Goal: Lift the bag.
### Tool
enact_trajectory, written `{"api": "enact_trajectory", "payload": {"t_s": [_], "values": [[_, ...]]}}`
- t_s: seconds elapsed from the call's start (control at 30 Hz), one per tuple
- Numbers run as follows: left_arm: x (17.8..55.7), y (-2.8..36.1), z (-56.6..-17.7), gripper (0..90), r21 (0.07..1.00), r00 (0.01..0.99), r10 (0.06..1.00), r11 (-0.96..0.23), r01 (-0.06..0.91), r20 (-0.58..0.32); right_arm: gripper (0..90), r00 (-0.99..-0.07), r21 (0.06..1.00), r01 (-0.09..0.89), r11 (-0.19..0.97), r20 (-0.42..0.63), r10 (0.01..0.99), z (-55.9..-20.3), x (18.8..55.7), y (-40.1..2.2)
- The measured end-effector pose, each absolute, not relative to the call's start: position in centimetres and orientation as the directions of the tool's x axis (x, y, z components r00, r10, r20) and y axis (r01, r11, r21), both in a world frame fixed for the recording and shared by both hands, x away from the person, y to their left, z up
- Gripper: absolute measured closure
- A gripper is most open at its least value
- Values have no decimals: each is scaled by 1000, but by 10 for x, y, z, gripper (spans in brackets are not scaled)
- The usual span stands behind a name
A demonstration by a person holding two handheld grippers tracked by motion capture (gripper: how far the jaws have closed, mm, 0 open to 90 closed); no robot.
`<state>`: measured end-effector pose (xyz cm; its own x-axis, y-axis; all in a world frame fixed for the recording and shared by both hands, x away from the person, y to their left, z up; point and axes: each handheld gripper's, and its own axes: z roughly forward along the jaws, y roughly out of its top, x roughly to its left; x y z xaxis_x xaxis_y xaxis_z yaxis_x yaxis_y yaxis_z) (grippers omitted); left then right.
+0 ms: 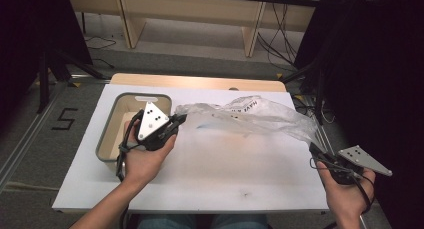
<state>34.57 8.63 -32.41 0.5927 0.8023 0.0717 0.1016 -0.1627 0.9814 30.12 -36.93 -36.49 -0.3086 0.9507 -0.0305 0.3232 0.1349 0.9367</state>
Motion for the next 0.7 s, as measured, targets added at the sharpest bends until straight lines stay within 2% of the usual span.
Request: {"api": "enact_trajectory", "payload": {"t_s": [0.7], "values": [[344,77,-303,890,995,610,791,-93,28,57,900,-299,949,289,123,-33,954,-359,298,-368]]}}
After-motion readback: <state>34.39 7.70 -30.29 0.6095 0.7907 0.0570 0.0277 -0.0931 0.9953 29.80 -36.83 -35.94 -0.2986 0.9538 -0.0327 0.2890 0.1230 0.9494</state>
